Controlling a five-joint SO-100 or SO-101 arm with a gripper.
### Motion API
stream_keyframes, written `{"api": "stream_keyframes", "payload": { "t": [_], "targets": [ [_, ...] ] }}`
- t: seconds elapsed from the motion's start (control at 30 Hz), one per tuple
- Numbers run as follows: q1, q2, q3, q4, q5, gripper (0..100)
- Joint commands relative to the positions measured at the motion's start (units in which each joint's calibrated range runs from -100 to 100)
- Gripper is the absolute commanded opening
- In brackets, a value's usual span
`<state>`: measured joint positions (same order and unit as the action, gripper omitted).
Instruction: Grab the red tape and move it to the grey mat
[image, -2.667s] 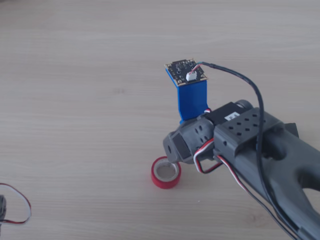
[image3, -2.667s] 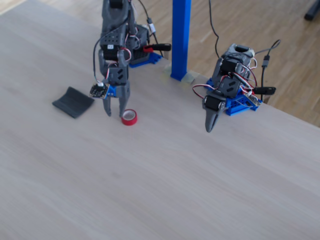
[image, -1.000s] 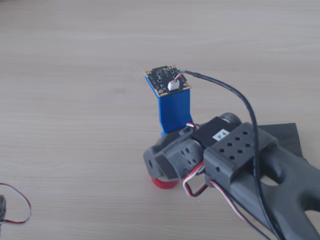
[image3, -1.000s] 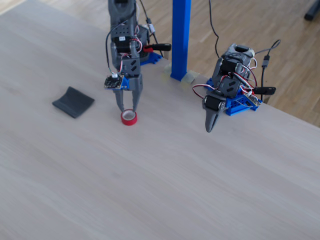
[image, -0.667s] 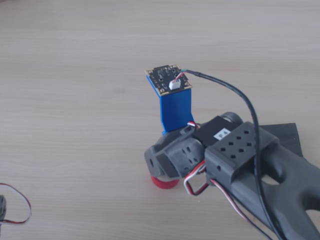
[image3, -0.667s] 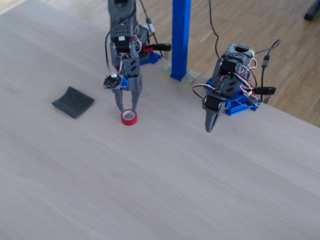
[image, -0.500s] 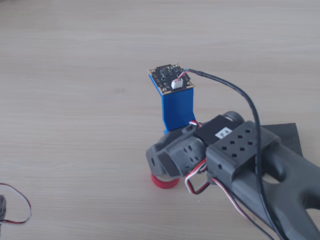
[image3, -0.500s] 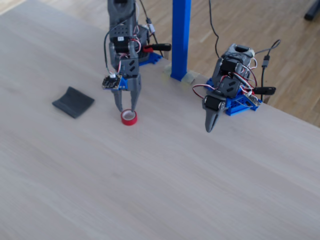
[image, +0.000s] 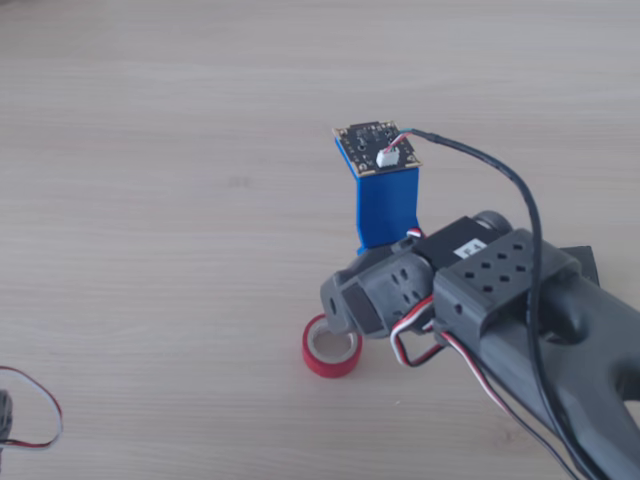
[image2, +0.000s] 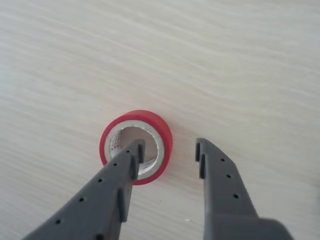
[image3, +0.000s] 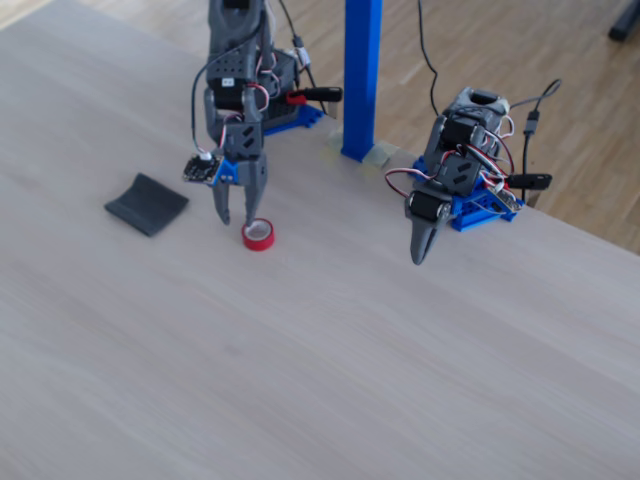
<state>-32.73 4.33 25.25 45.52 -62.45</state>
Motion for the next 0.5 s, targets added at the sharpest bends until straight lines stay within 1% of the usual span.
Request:
{"api": "stream_keyframes", "payload": {
  "t": [0.0,0.47],
  "targets": [
    [0.36,0.03,-0.26,-0.65,-0.23,16],
    [1.08,6.42,-1.16,-0.74,-0.34,16]
  ]
}}
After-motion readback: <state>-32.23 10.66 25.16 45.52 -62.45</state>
